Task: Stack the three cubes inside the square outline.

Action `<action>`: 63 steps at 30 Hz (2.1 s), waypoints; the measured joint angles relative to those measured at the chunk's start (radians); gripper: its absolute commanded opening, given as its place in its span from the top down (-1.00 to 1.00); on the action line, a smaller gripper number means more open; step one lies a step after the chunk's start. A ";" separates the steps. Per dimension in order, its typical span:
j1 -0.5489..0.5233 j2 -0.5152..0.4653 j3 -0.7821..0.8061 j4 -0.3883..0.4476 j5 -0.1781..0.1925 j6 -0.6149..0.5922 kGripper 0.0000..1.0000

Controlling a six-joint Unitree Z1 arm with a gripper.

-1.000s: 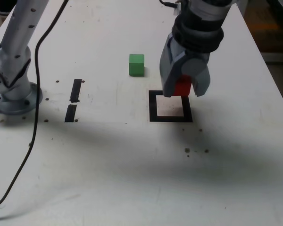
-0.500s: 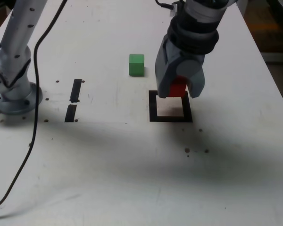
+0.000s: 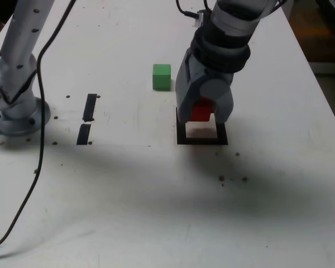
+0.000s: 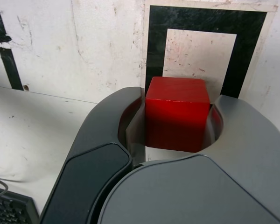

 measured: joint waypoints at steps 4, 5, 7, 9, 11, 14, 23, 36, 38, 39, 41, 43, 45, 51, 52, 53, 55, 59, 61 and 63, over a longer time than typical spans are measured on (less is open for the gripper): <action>0.000 -0.032 0.080 -0.091 -0.006 0.003 0.65; 0.000 -0.034 0.090 -0.105 -0.008 0.006 0.65; 0.000 -0.039 0.112 -0.144 -0.015 0.014 0.65; 0.000 -0.040 0.125 -0.168 -0.022 0.023 0.65; 0.000 -0.040 0.134 -0.186 -0.027 0.028 0.64; 0.000 -0.040 0.151 -0.211 -0.028 0.032 0.57; 0.012 -0.040 0.217 -0.262 -0.037 0.033 0.27; 0.013 -0.044 0.241 -0.288 -0.030 0.039 -0.20; 0.014 -0.044 0.247 -0.295 -0.026 0.039 -0.24; 0.015 -0.044 0.252 -0.301 -0.024 0.040 -0.26; 0.017 -0.044 0.263 -0.314 -0.023 0.040 -0.27; 0.019 -0.044 0.277 -0.330 -0.021 0.041 -0.29; 0.021 -0.044 0.287 -0.339 -0.017 0.042 -0.32; 0.021 -0.061 0.297 -0.344 0.007 0.043 -0.41; 0.021 -0.063 0.298 -0.343 0.010 0.043 -0.41; 0.021 -0.064 0.298 -0.341 0.013 0.043 -0.41; 0.021 -0.066 0.299 -0.337 0.024 0.040 -0.42; 0.021 -0.080 0.299 -0.330 0.042 0.033 -0.47; 0.021 -0.090 0.299 -0.323 0.057 0.027 -0.51; 0.022 -0.098 0.299 -0.310 0.074 0.021 -0.55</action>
